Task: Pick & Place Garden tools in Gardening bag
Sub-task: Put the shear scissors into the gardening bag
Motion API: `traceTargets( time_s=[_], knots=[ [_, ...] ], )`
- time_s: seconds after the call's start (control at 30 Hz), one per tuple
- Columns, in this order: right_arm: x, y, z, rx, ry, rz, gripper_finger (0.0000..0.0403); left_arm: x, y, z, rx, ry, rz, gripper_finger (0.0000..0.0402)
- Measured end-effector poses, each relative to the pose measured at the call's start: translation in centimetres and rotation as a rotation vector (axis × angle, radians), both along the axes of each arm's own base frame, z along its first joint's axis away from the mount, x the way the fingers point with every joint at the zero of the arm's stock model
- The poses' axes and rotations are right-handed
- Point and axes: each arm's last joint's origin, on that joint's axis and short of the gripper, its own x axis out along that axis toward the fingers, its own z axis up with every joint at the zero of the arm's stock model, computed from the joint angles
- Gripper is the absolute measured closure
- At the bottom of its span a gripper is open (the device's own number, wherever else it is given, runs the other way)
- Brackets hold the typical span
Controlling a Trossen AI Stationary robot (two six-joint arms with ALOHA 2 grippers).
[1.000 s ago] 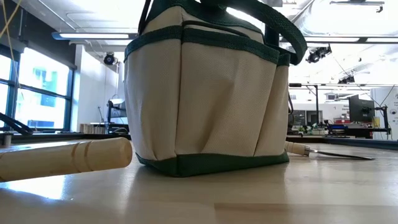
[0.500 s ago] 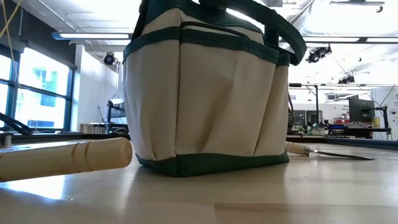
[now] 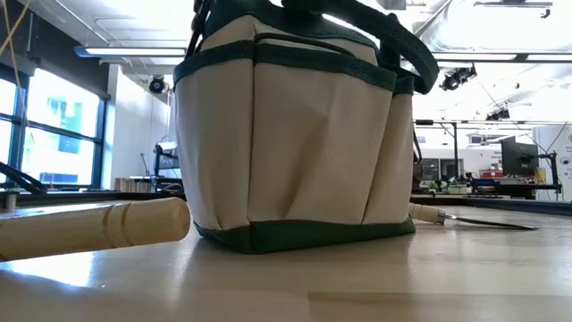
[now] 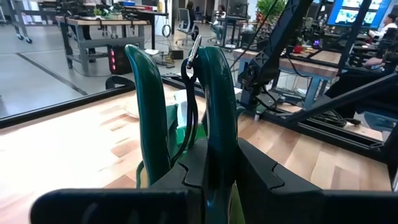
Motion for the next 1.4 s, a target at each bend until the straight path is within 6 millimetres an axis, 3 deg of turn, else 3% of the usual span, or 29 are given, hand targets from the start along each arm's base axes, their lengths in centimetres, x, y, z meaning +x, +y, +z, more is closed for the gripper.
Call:
traceTargets(
  time_s=[0.47,0.77,1.4],
  knots=[
    [0.0,0.0,0.0,-0.003,0.001,0.001,0.0334,3.0,1.7,-1.9,-0.037,-0.003,0.034,0.0358],
    [-0.1,-0.1,-0.2,-0.021,0.016,0.007,0.0334,3.7,1.7,-0.8,-0.043,-0.034,-0.009,0.0358],
    [-0.1,-0.1,-0.2,0.004,0.016,0.005,0.0334,1.6,-0.7,-0.7,0.008,-0.016,-0.046,0.0358]
  ],
)
